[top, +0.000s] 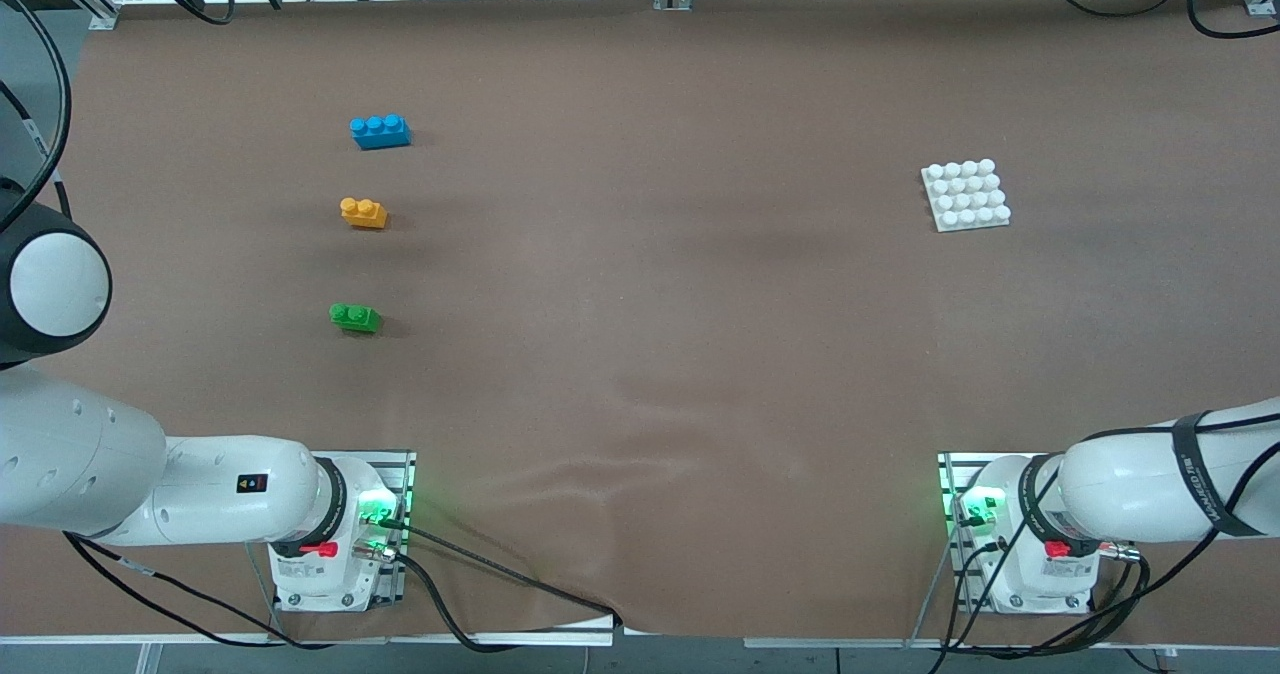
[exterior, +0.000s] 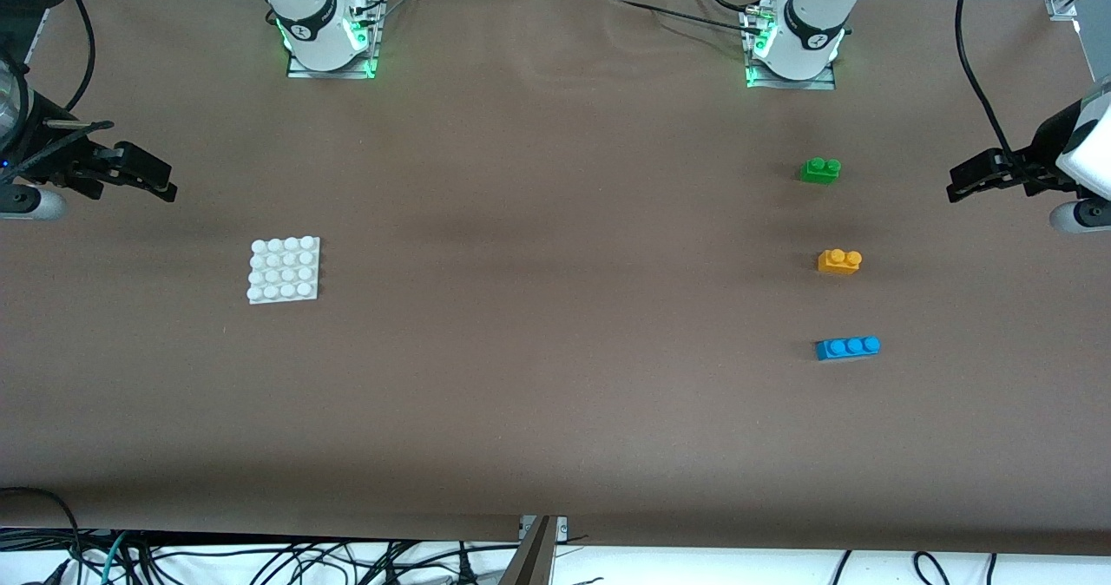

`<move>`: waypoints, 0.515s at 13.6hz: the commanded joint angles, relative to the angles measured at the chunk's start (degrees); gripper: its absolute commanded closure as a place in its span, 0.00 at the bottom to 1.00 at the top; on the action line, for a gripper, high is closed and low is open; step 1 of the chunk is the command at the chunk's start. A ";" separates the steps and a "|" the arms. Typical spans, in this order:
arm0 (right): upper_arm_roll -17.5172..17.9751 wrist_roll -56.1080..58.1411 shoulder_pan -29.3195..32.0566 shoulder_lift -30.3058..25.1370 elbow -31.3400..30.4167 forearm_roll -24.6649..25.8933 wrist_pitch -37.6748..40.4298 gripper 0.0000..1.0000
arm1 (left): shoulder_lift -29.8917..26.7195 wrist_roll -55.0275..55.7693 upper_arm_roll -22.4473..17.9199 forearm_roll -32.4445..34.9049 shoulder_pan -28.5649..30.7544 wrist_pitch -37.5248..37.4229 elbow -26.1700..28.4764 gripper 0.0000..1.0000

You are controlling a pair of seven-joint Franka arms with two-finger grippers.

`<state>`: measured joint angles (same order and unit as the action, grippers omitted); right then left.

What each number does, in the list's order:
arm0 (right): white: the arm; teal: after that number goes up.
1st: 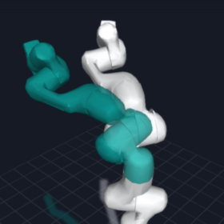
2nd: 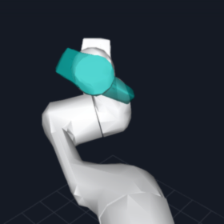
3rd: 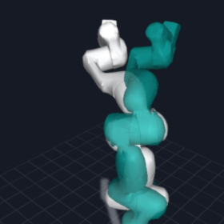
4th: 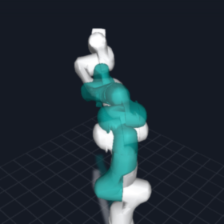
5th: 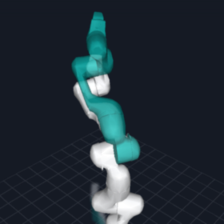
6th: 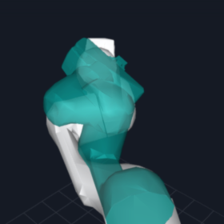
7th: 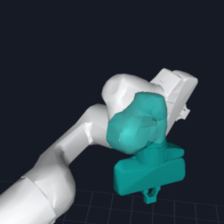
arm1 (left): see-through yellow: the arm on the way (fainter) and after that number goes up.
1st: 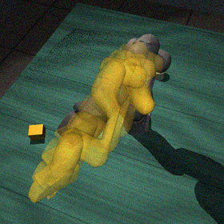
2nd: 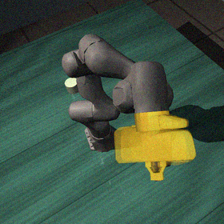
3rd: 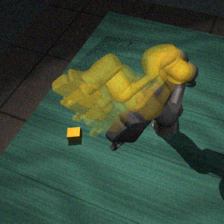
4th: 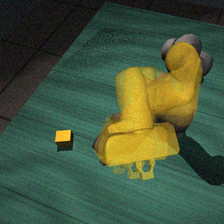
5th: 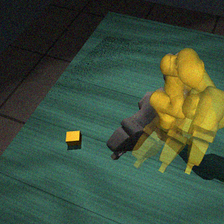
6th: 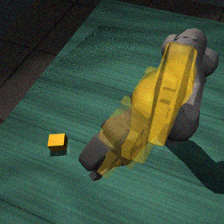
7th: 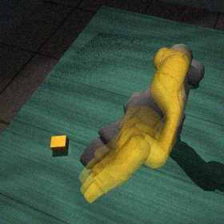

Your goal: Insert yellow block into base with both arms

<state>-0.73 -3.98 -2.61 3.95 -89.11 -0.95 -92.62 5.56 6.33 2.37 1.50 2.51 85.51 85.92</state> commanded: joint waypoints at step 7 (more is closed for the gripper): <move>0.64 0.11 0.50 0.10 0.69 0.60 0.68 0.00 | -0.46 0.61 0.18 0.61 0.04 -0.78 -0.32 0.00</move>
<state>-0.73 -3.98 -2.61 3.95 -89.11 -0.95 -92.62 5.56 6.33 2.37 1.50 2.51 85.51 85.92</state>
